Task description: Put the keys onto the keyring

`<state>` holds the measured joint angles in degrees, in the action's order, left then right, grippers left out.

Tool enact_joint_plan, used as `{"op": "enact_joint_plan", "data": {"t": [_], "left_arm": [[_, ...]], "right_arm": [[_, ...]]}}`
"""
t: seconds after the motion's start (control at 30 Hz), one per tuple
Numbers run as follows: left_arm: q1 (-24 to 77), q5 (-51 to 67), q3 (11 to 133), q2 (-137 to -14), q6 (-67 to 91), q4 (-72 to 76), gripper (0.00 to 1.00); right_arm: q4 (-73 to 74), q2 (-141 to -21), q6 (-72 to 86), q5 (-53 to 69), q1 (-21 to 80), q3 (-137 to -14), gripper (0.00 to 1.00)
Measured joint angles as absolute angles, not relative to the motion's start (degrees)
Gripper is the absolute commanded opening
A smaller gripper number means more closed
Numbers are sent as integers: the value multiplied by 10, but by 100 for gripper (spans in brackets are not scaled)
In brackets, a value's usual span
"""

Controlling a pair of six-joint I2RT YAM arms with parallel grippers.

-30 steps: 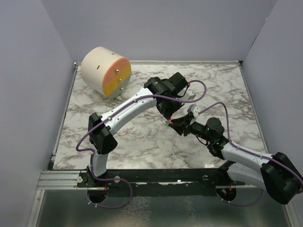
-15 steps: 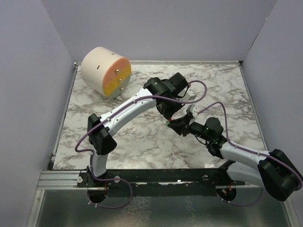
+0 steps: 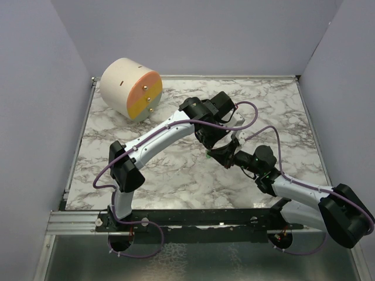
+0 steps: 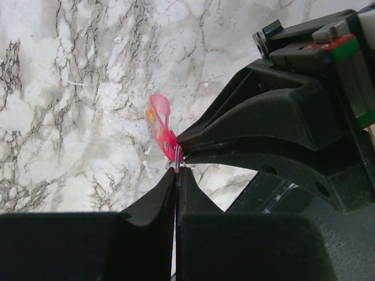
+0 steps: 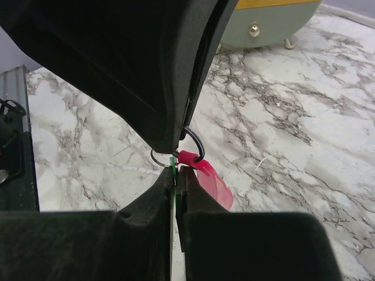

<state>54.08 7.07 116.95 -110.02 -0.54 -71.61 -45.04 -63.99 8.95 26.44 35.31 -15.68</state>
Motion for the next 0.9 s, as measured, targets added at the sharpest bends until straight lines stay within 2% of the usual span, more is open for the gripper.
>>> {"op": "enact_joint_plan", "data": {"t": [0.9], "left_arm": [[541,68,1143,-1098,-6,-699,0]], "right_arm": [[-366,-564,88,118,359,-156,1]]}}
